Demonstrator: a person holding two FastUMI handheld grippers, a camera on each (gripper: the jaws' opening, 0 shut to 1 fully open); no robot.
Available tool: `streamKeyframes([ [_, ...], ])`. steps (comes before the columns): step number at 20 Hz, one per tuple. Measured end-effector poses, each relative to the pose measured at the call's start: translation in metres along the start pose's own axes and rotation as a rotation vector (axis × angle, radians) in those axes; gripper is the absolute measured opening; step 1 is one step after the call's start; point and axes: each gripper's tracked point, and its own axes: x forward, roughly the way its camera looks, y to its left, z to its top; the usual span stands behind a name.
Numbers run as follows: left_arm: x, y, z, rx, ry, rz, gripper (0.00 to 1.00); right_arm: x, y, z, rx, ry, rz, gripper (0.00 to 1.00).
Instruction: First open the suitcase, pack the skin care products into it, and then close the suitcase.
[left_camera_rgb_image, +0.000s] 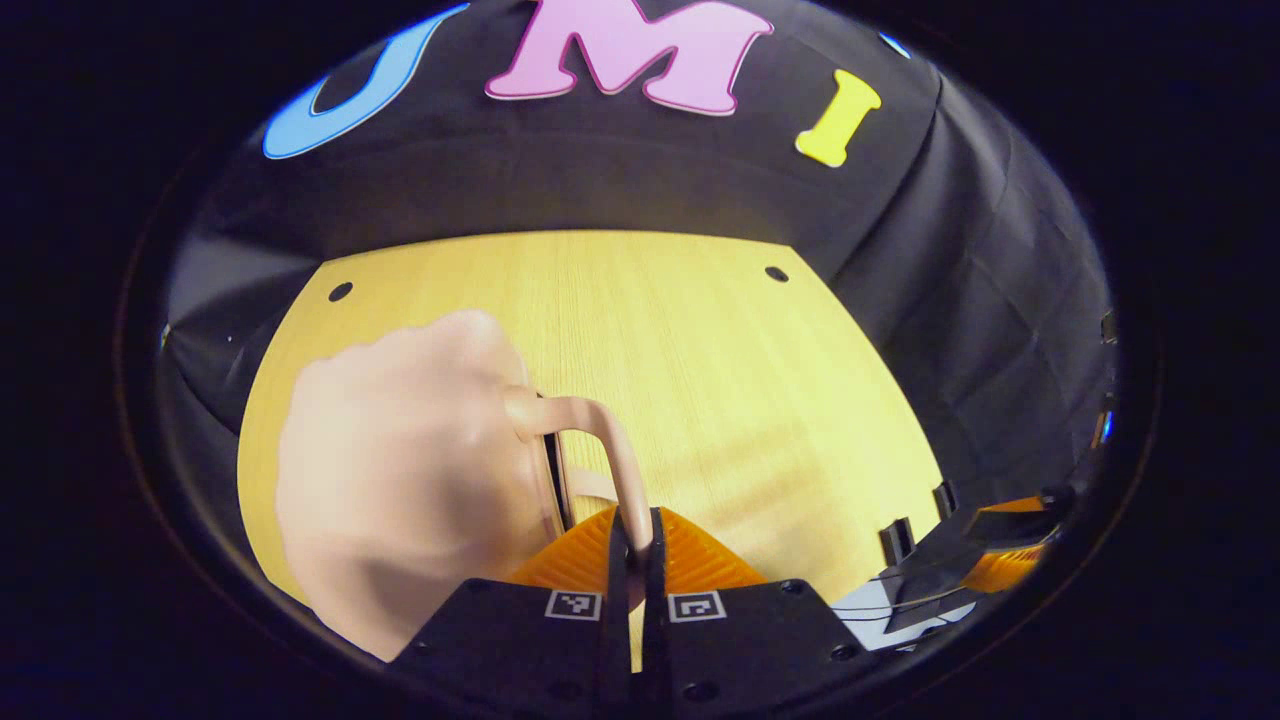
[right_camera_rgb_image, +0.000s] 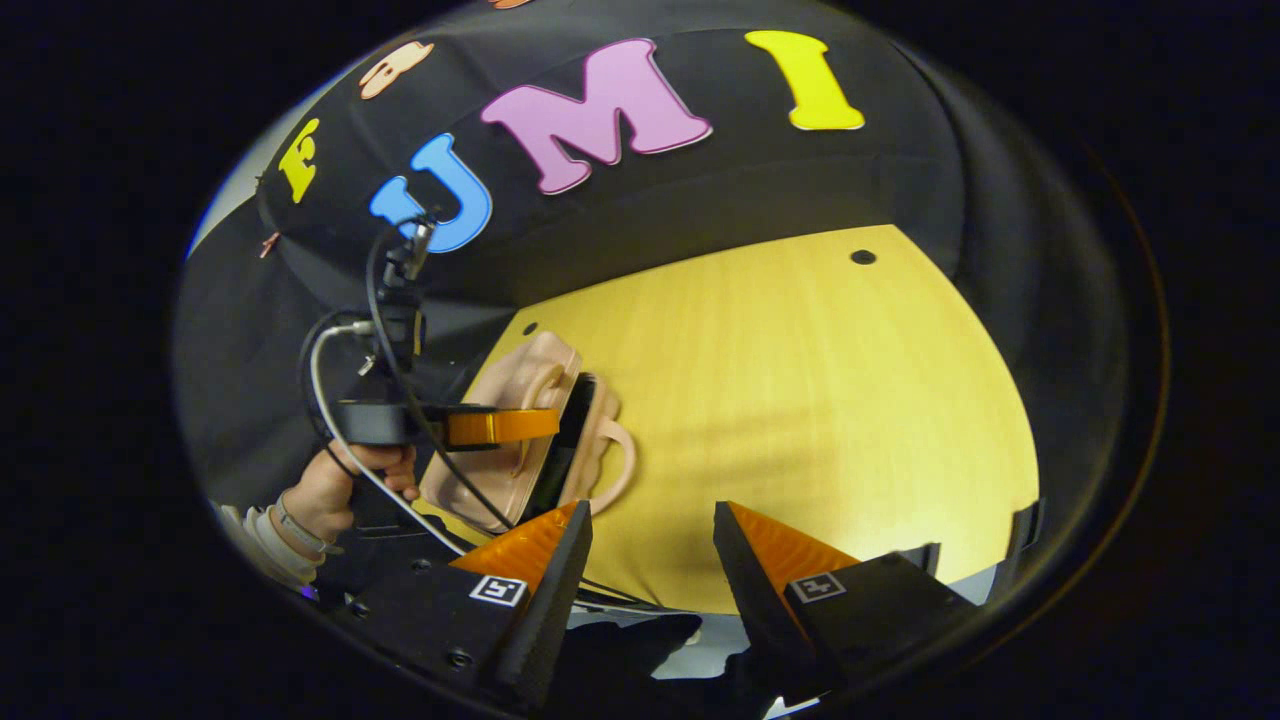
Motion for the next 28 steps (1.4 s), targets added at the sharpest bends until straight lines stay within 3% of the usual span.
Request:
streamKeyframes([
  [1, 0.013, -0.002, -0.007, 0.010, 0.030, 0.022, 0.11, -0.007, -0.008, -0.001, 0.017, -0.007, -0.002, 0.79],
  [5, 0.031, -0.016, -0.017, 0.082, 0.041, 0.091, 0.21, -0.026, -0.033, 0.003, 0.017, -0.025, 0.019, 0.79],
  [7, 0.016, -0.029, -0.008, 0.109, -0.013, 0.128, 0.36, -0.034, -0.046, 0.008, -0.010, -0.032, 0.031, 0.79],
  [9, -0.016, -0.036, 0.020, 0.136, -0.125, 0.174, 0.53, -0.042, -0.057, 0.019, -0.063, -0.052, 0.041, 0.80],
  [10, -0.037, -0.046, 0.038, 0.139, -0.197, 0.188, 0.66, -0.046, -0.061, 0.027, -0.100, -0.070, 0.043, 0.80],
  [11, -0.059, -0.056, 0.051, 0.140, -0.269, 0.198, 0.71, -0.050, -0.061, 0.036, -0.141, -0.089, 0.052, 0.80],
  [12, -0.084, -0.065, 0.066, 0.143, -0.341, 0.214, 0.74, -0.052, -0.062, 0.049, -0.183, -0.118, 0.064, 0.70],
  [13, -0.107, -0.075, 0.079, 0.148, -0.410, 0.239, 0.74, -0.056, -0.062, 0.063, -0.226, -0.157, 0.066, 0.94],
  [15, -0.156, -0.095, 0.100, 0.156, -0.532, 0.265, 0.82, -0.061, -0.058, 0.100, -0.301, -0.257, 0.046, 0.97],
  [17, -0.204, -0.111, 0.119, 0.168, -0.662, 0.270, 0.96, -0.080, -0.038, 0.140, -0.349, -0.390, 0.040, 0.97],
  [20, -0.266, -0.119, 0.144, 0.157, -0.818, 0.252, 0.97, -0.112, -0.010, 0.191, -0.401, -0.599, -0.013, 0.96],
  [22, -0.287, -0.123, 0.149, 0.132, -0.883, 0.215, 0.97, -0.135, 0.019, 0.209, -0.419, -0.712, 0.000, 0.96],
  [25, -0.319, -0.115, 0.150, 0.074, -0.920, 0.171, 0.97, -0.149, 0.049, 0.220, -0.457, -0.783, 0.004, 0.97],
  [28, -0.331, -0.099, 0.146, 0.057, -0.945, 0.177, 0.97, -0.153, 0.077, 0.223, -0.463, -0.816, 0.032, 0.97],
])
